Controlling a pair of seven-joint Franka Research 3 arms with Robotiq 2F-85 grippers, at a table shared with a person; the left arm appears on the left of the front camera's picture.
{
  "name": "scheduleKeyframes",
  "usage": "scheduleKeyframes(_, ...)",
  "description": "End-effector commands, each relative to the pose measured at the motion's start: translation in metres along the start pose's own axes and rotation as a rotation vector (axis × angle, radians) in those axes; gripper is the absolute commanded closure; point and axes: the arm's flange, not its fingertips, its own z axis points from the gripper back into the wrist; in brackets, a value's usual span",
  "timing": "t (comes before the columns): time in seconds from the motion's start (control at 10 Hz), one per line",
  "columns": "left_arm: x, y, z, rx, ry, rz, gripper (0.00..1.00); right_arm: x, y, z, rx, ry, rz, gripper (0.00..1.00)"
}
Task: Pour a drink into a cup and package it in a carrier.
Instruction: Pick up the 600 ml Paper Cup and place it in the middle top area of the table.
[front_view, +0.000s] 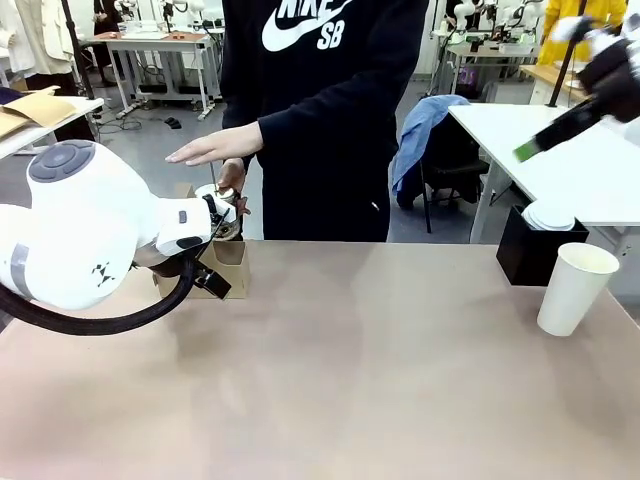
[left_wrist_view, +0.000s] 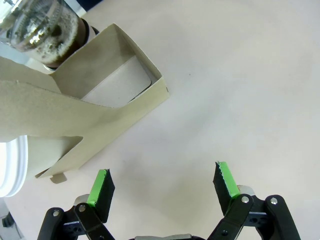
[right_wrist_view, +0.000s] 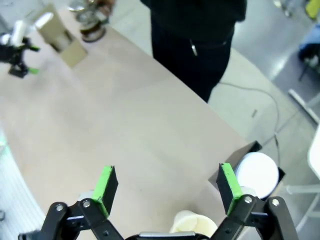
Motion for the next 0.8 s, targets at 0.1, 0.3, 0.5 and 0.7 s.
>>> scheduleKeyframes(0.1,0.000,0.000,0.000,0.000,0.000,0.000,0.00,-0.078,-0.087,0.026,0.172,-0.101,0.098,0.00)
scheduleKeyframes(0.3,0.000,0.000,0.000,0.000,0.000,0.000,0.00,-0.145,-0.125,0.027,0.261,-0.259,0.115,0.00)
scheduleKeyframes(0.5,0.000,0.000,0.000,0.000,0.000,0.000,0.00,-0.202,-0.144,0.015,0.323,-0.376,0.148,0.00)
scheduleKeyframes(0.7,0.000,0.000,0.000,0.000,0.000,0.000,0.00,-0.218,-0.150,0.013,0.327,-0.460,0.117,0.00)
